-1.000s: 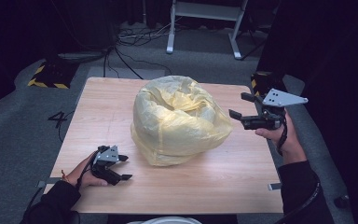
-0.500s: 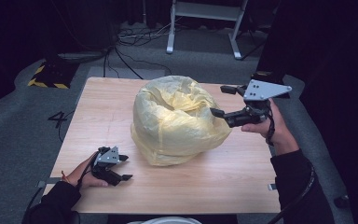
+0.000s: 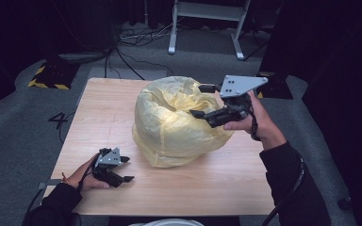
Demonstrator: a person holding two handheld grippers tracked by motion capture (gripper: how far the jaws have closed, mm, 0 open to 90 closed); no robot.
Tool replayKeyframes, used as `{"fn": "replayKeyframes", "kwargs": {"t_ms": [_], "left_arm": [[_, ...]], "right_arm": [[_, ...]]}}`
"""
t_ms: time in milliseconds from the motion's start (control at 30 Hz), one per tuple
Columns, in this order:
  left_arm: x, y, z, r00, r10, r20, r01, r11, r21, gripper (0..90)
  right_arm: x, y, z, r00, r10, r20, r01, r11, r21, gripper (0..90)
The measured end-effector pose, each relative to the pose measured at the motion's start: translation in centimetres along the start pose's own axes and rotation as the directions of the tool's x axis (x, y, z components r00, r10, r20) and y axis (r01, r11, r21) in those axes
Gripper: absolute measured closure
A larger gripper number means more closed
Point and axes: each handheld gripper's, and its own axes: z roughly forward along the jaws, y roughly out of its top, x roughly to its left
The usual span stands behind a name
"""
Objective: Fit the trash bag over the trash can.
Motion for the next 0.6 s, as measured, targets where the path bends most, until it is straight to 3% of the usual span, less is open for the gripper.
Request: {"fn": "replayKeyframes", "kwargs": {"t_ms": [233, 333, 500, 600], "left_arm": [[0.0, 0.0, 0.0, 1.0, -0.001, 0.001, 0.001, 1.0, -0.001, 24.4], [0.0, 0.0, 0.0, 1.0, -0.001, 0.001, 0.001, 1.0, -0.001, 24.4], [0.0, 0.0, 0.0, 1.0, -0.001, 0.001, 0.001, 1.0, -0.001, 24.4], [0.0, 0.0, 0.0, 1.0, -0.001, 0.0, 0.001, 1.0, -0.001, 24.4]], "right_arm": [[0.5, 0.7, 3.1, 0.9992, -0.016, -0.036, 0.02, 0.993, 0.115, 24.9], [0.2, 0.6, 4.5, 0.9992, -0.006, -0.039, 0.013, 0.985, 0.174, 25.2], [-0.1, 0.4, 6.2, 0.9989, 0.003, -0.047, 0.008, 0.974, 0.227, 26.3], [-0.2, 0.4, 7.1, 0.9985, 0.005, -0.055, 0.011, 0.961, 0.278, 25.6]]}}
